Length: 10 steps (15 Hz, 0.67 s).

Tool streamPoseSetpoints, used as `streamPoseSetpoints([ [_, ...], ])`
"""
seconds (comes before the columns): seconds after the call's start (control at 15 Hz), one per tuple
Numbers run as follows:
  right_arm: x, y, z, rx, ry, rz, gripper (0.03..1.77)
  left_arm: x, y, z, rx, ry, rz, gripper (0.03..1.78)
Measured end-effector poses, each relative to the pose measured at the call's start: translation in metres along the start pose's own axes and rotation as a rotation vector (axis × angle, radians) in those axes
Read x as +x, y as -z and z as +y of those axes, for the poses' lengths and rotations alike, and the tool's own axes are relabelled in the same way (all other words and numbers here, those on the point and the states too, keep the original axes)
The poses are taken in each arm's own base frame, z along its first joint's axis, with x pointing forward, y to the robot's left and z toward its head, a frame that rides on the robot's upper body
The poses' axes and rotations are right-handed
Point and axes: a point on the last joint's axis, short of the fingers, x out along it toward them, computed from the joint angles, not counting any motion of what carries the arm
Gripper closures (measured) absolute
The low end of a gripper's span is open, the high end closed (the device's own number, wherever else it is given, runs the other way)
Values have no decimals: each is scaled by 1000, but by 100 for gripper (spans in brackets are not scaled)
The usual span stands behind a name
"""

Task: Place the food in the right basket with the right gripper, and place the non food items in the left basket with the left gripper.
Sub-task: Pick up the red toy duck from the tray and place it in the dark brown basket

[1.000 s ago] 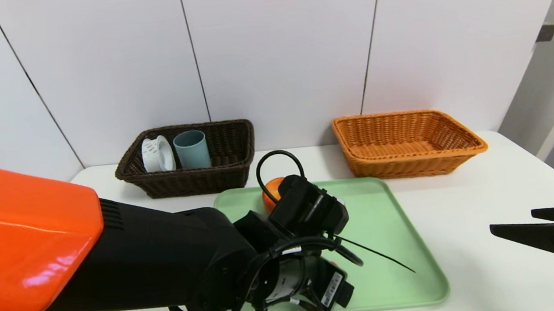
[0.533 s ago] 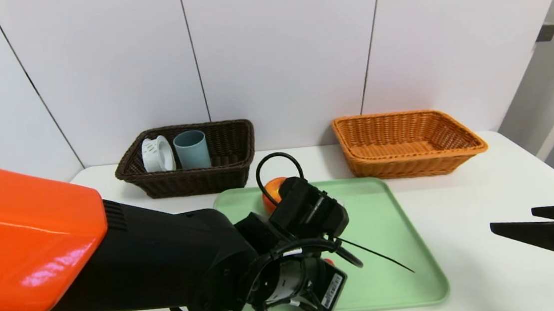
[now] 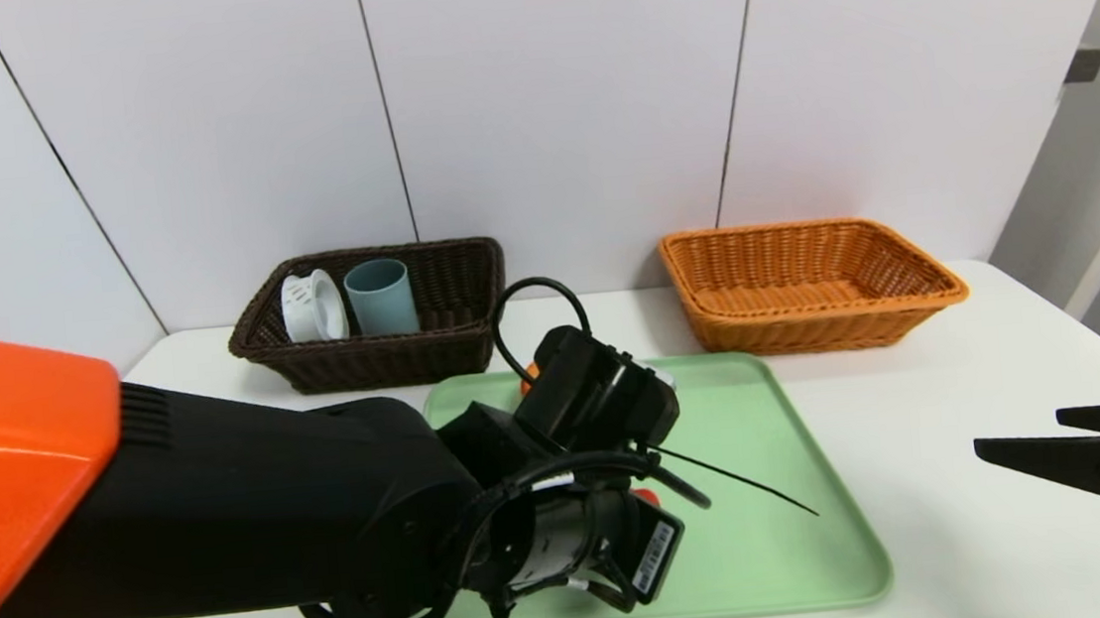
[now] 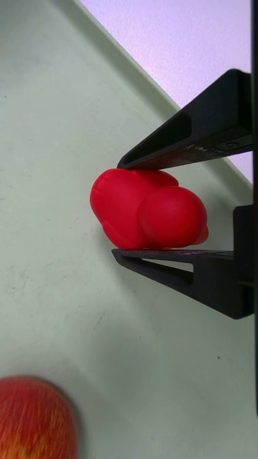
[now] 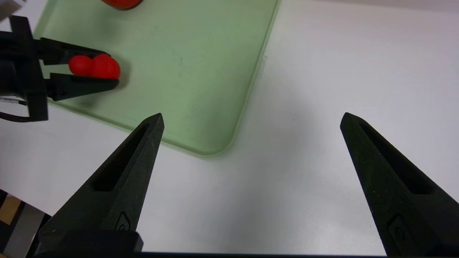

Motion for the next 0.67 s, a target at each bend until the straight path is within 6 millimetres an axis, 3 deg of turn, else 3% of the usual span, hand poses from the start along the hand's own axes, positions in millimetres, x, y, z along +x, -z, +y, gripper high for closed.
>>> streamPoseSetpoints([
  [0.33, 0, 2, 0, 1, -3, 3, 10, -50, -21, 24, -34, -30, -105, 115],
  [0.67, -2, 2, 1, -1, -5, -2, 10, -91, -57, 90, -140, -177, -278, 116],
])
